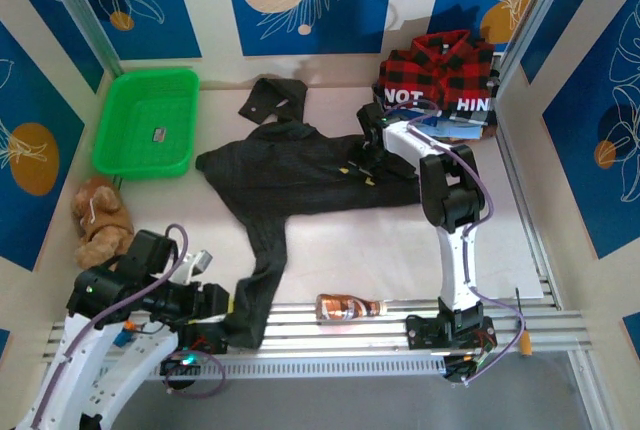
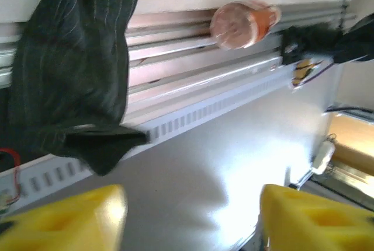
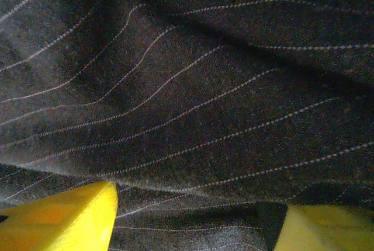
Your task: Fold and stack the long sleeve shirts
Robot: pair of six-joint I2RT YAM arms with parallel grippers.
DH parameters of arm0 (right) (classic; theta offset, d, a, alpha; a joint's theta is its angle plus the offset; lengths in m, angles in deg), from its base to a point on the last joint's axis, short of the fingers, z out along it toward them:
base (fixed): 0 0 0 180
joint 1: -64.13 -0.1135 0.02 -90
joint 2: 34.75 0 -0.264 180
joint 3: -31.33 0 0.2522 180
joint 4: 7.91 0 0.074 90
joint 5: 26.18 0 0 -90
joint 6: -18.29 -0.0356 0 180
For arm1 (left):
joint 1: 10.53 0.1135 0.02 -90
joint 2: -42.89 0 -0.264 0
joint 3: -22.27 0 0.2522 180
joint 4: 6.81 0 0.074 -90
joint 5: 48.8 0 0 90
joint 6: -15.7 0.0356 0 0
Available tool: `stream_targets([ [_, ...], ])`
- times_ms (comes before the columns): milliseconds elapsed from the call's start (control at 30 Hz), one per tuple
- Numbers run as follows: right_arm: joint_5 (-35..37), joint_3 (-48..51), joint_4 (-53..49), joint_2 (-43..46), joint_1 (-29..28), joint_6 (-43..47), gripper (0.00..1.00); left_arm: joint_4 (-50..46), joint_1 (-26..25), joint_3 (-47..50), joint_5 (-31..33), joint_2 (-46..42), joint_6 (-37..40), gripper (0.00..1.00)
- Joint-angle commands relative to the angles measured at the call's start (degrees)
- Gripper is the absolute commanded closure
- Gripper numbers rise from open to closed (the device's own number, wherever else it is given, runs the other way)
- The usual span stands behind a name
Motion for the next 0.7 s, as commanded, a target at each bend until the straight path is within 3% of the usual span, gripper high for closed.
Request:
stream_targets([
  [0,1.4,2.3,-0.8,3.8,0.4,2.0,0.34,7.7,-0.2,-4.0,-4.1,5.7,-0.4,0.25],
  [133,0.1,2.4,-1.3,6.0,-1.5,4.9,0.34,7.5,-0.2,-10.7,14.1,21.7,-3.1,0.22],
  [267,3.2,3.5,-3.9,8.4,-3.3,6.6,0.34,13.1,0.4,-12.8,25.0,35.0,-3.4,0.31],
  [433,4.5,7.6,-3.5,11.9,-3.4,6.4,0.34,31.6,7.8,-11.2,26.2,48.4,-5.7,0.39],
  [667,4.0,11.1,-2.4,13.3,-2.1,6.4,0.34,42.8,10.9,-16.3,29.2,64.1,-8.4,0.42],
])
